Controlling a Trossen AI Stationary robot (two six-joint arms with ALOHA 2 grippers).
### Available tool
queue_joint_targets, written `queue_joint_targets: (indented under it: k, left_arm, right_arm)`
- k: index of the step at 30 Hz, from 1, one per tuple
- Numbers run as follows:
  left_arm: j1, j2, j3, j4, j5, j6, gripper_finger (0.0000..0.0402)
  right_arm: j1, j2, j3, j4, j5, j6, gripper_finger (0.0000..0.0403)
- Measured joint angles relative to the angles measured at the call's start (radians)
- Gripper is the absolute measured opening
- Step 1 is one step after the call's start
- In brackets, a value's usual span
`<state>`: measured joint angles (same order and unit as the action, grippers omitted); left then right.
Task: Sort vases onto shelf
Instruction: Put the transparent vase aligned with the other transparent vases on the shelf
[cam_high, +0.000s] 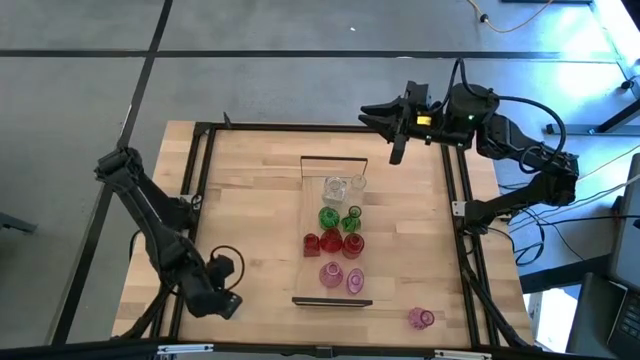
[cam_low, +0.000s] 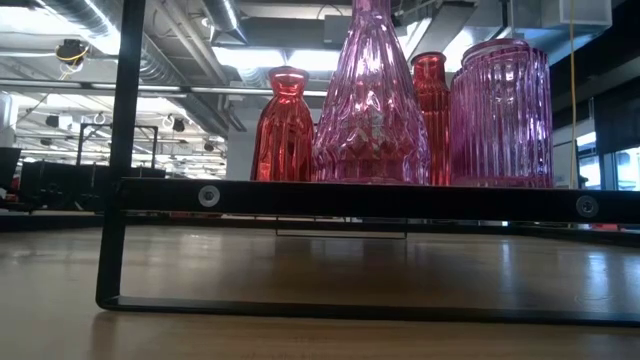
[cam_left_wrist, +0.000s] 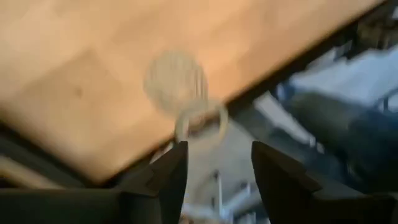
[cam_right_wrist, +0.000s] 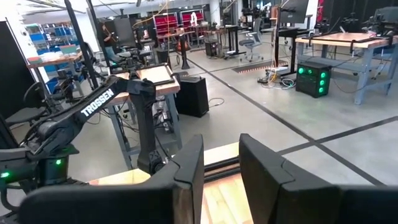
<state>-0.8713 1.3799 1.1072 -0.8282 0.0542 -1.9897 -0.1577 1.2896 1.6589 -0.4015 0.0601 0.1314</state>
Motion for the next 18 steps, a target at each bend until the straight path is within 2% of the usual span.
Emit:
queue_joint_targets:
  k: [3,9,18]
  left_arm:
    - [-0.013,0.041,0.0,-0.01,-0.059,-0.038,0.016]
    - [-0.016,0.125,-0.001,-0.01,0.043,-0.074,0.0145]
    - [-0.016,0.136,0.0,0.0,0.014,-0.104,0.0142]
  right_arm:
    - [0.0,0.0,0.0,0.0,0.0,-0.005,0.0085]
    - [0.0,0.0,0.0,-0.018,-0.022,-0.004,0.0085]
    - [0.0,0.0,0.0,-0.02,-0.045,0.006,0.0085]
